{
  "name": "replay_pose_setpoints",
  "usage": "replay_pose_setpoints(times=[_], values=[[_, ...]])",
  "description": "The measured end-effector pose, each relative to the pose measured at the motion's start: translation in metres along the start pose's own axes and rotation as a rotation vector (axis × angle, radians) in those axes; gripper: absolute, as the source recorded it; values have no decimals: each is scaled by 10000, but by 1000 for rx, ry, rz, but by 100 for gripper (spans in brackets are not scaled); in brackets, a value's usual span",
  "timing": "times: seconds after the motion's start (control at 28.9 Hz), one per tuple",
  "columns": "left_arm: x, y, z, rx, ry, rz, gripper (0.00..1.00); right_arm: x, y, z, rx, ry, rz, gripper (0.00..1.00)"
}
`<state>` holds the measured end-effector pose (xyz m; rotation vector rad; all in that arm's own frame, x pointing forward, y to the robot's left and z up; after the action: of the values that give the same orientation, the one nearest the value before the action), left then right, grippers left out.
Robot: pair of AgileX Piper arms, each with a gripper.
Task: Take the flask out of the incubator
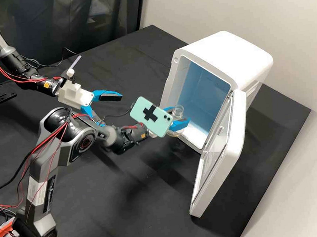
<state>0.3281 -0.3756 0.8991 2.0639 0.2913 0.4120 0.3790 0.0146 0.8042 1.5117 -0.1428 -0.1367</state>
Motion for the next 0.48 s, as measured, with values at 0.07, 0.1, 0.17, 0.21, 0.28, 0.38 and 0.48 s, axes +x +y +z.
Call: replay_pose_setpoints(times=[0.07, 0.1, 0.17, 0.21, 0.28, 0.38, 0.48], values=[[1, 2, -9, 0, 3, 1, 100, -130, 13, 128, 10, -6, -6, 0], [1, 3, -14, -1, 4, 1, 100, -197, 26, 194, 18, -12, -7, 0], [1, 3, -14, -5, 4, 1, 100, -314, 50, 291, 32, -16, -6, 0], [-2, -2, -15, -9, 3, -1, 100, -414, 54, 363, 41, -18, -12, 0], [-9, -16, -17, -20, 3, -6, 100, -542, 37, 450, 38, -16, -19, 0], [-19, -35, -30, -10, -3, -14, 100, -690, 23, 546, 41, -15, -28, 0], [-28, -36, -54, -28, 3, -14, 100, -879, -42, 654, 44, -21, -64, 0]])
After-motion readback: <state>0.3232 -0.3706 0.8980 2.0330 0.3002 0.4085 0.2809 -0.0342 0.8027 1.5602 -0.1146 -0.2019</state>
